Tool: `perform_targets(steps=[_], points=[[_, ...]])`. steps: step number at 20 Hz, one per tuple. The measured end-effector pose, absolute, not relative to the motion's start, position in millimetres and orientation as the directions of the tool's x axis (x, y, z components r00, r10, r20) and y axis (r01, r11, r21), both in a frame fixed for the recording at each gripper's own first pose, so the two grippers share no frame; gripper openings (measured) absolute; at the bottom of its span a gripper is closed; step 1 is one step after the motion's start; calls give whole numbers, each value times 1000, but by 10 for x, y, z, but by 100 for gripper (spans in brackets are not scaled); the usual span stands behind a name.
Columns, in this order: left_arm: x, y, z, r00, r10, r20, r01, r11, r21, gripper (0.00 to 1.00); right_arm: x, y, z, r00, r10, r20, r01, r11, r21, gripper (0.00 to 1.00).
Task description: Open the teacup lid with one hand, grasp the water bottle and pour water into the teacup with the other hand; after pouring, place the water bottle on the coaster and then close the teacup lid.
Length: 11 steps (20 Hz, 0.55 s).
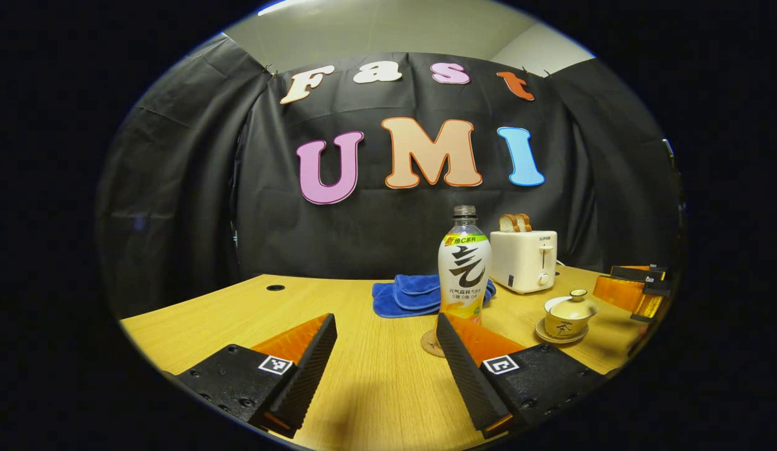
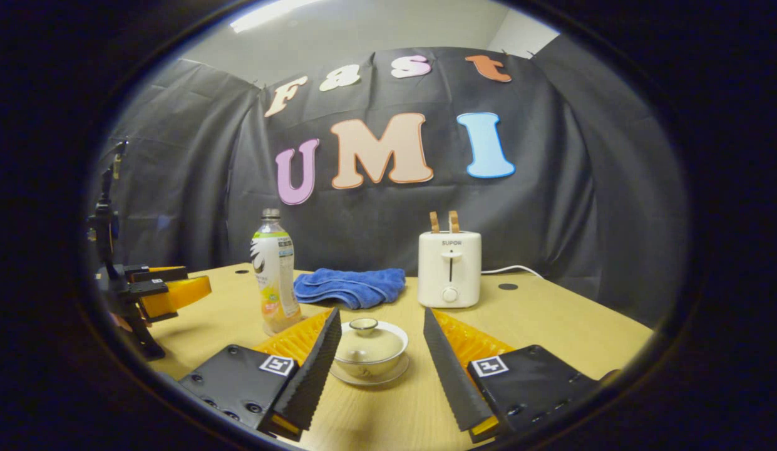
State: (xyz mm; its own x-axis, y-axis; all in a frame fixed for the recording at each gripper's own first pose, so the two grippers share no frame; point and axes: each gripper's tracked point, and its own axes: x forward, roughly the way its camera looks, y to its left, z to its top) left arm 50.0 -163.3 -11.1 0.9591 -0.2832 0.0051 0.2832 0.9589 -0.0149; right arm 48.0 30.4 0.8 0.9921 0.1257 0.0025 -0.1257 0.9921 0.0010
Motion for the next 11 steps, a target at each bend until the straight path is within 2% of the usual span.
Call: perform_targets(steps=[7,11], points=[[434,-1523,-122,971,-239,2,239,971,-14,94,269,28,23,1000,12,11,-12,1000,0,92],[410,-1502,-121,974,-229,3,229,973,-13,94,273,30,22,1000,7,9,-7,1000,-1,92]])
